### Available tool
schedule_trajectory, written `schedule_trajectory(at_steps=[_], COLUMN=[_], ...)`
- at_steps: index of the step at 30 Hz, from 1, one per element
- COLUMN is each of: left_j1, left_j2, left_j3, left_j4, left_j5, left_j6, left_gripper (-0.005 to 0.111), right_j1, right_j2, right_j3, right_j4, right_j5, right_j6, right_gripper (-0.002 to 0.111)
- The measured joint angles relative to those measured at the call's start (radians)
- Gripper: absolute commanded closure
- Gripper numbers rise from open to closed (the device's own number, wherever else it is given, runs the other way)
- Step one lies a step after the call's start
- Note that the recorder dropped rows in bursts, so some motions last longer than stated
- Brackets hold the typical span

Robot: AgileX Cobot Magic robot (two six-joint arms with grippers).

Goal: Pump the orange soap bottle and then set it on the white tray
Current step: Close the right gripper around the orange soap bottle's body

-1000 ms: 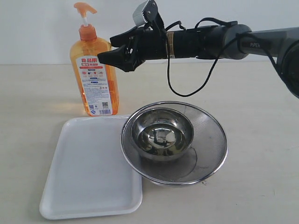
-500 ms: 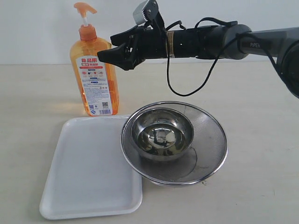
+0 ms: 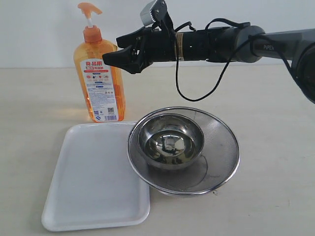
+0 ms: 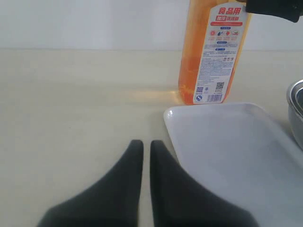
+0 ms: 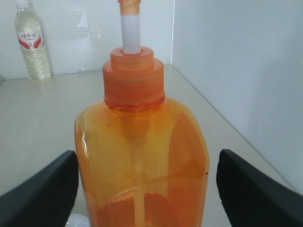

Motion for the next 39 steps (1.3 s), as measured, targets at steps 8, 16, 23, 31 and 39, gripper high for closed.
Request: schedule_trajectory(at_steps=[8,16,23,31,39], left_j1=[0.0,0.0,0.0,0.0,0.0], left_j2=[0.0,0.0,0.0,0.0,0.0], left_j3=[0.0,0.0,0.0,0.0,0.0], left_j4=[0.0,0.0,0.0,0.0,0.0], left_j5=[0.0,0.0,0.0,0.0,0.0], left_j6=[0.0,0.0,0.0,0.0,0.0], left_gripper=[0.102,0.102,0.102,0.102,0.102], right_j1=[0.004,0.047,0.051,0.086,0.119], right_j2=[0.0,0.0,0.0,0.0,0.0], right_j3=[0.0,0.0,0.0,-0.001,-0.001], right_j4=[0.0,0.012,0.023,0.028,0.023], right_j5=[0.005,0.073,0.107,0.147,0.225], right_j6=[0.0,-0.026,-0.002,-0.038,-0.014], right_gripper=[0.036,0.036,0.036,0.036,0.007])
